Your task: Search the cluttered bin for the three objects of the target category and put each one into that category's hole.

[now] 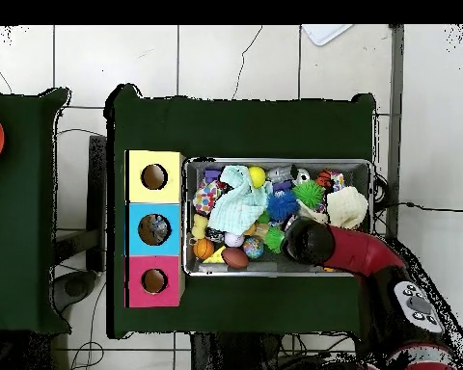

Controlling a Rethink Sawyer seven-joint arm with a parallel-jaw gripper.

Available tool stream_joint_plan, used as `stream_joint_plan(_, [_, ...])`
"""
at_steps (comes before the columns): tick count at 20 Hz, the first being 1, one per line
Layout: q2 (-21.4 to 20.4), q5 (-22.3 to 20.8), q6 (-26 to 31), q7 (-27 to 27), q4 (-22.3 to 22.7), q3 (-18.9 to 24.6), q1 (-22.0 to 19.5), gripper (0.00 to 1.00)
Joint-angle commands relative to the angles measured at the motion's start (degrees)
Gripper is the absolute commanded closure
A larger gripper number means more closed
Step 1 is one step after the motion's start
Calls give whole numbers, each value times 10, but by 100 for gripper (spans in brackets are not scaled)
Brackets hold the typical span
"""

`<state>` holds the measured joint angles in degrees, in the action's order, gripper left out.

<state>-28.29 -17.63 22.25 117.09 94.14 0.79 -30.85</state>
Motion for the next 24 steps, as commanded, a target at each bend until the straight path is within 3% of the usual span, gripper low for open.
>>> stream_joint_plan(1, [-85, 19, 103, -27, 8, 43, -9, 100])
stream_joint_plan(2, [-86, 17, 102, -23, 10, 48, -12, 0])
stream_joint_plan(5, [-85, 16, 66, -11, 18, 55, -19, 0])
stream_joint_plan(16, [-78, 27, 60, 9, 19, 66, -20, 0])
stream_joint_plan(24, [-76, 59, 40, 56, 45, 65, 0, 0])
